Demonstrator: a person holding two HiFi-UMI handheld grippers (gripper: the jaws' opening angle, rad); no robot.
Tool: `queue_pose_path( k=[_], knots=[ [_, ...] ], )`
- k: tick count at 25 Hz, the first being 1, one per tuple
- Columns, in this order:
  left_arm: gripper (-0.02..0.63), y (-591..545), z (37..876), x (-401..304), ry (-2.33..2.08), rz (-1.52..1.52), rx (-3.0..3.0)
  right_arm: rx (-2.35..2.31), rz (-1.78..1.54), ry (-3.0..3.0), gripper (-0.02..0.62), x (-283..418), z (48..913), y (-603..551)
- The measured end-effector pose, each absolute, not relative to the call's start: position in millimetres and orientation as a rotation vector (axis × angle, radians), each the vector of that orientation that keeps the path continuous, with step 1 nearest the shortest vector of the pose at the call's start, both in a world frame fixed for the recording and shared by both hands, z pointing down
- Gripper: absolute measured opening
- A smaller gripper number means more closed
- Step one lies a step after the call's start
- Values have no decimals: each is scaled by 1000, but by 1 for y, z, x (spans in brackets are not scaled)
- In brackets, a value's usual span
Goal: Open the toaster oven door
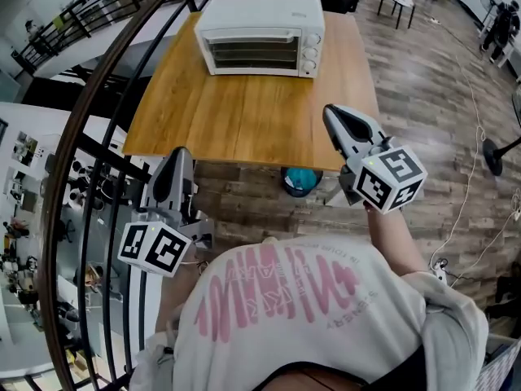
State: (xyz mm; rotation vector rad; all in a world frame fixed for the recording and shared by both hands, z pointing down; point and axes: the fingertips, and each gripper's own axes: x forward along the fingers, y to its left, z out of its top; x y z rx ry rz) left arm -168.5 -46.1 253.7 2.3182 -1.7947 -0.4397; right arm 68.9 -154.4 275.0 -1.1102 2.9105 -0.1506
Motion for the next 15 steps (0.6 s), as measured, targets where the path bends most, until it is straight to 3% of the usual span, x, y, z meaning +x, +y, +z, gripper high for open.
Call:
queue_pose_path(
  k=[15],
  knots=[
    [25, -93, 265, -241, -1767, -458, 2279, -1176, -41, 2927, 6, 13, 272, -204]
  ],
)
